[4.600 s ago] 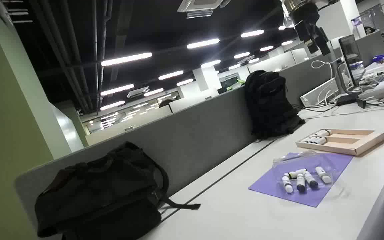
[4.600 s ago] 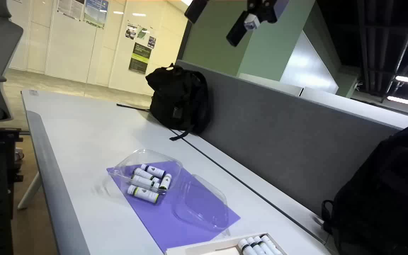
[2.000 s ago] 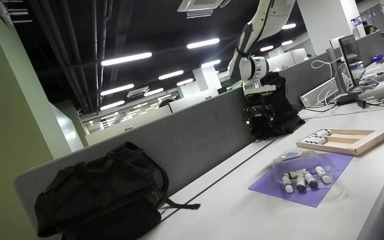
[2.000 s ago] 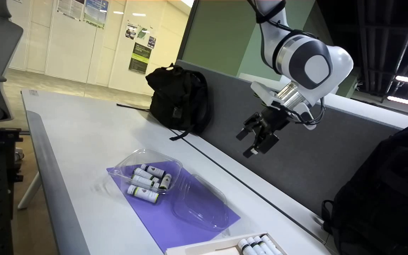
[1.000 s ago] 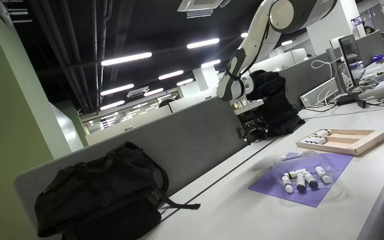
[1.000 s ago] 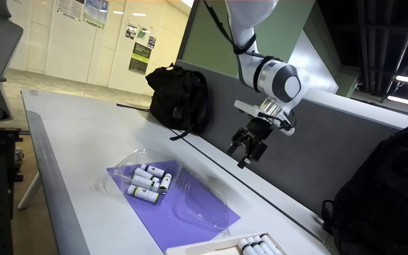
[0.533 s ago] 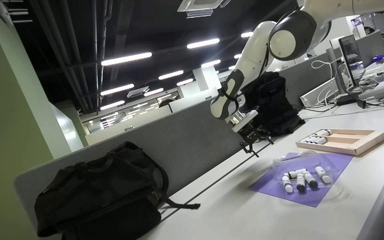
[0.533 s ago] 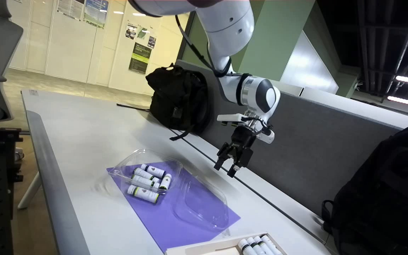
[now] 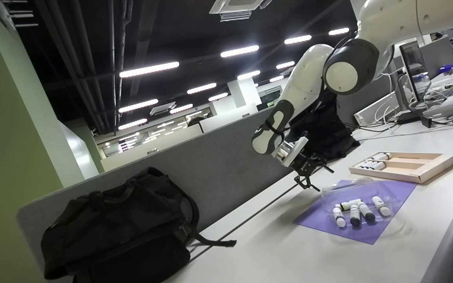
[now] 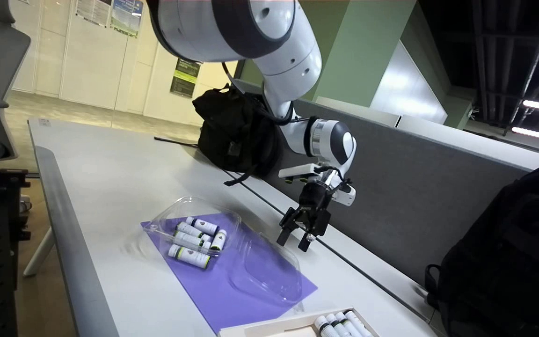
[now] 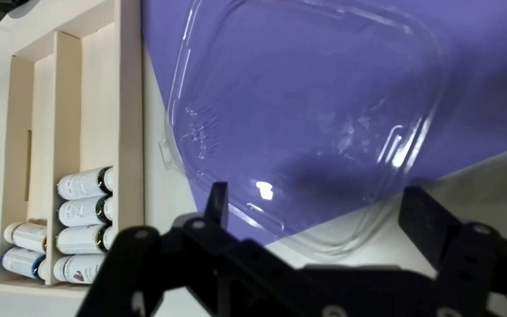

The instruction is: Close the box, take some bottles out of the tray and put them on the mat

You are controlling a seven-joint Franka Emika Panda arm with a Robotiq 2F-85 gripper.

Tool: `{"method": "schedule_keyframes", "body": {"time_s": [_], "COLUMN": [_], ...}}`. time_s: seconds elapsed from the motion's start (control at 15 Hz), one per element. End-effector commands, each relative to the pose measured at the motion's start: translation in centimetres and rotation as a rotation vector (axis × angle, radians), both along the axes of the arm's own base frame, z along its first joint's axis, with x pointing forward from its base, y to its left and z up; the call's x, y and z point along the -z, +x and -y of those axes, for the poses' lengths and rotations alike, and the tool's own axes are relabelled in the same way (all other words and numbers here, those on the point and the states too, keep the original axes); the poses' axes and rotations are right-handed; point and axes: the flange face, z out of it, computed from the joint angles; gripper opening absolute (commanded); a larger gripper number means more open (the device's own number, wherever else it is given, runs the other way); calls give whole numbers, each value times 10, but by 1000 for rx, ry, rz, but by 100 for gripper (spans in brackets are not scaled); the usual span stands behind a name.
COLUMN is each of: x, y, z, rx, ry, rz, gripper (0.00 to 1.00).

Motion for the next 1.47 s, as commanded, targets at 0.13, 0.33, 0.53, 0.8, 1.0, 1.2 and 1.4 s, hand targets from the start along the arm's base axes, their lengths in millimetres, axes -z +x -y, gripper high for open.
{"method": "schedule_keyframes", "body": {"time_s": [0.13,0.33,0.53,0.8,1.0,1.2,1.4], "x": [8,12,15,16,18,16,12], "y": [1,-2,1,2,1,-2,-5], "z": [5,4,4,0,0,-2,-1], "rx": [12,10,1,-7,-6,-1,10], "ry": [-45,-61,-71,-72,-78,-92,-133], "rz": [-20,-35,-16,-7,-18,-39,-67], "gripper": [100,100,100,100,100,100,100]}}
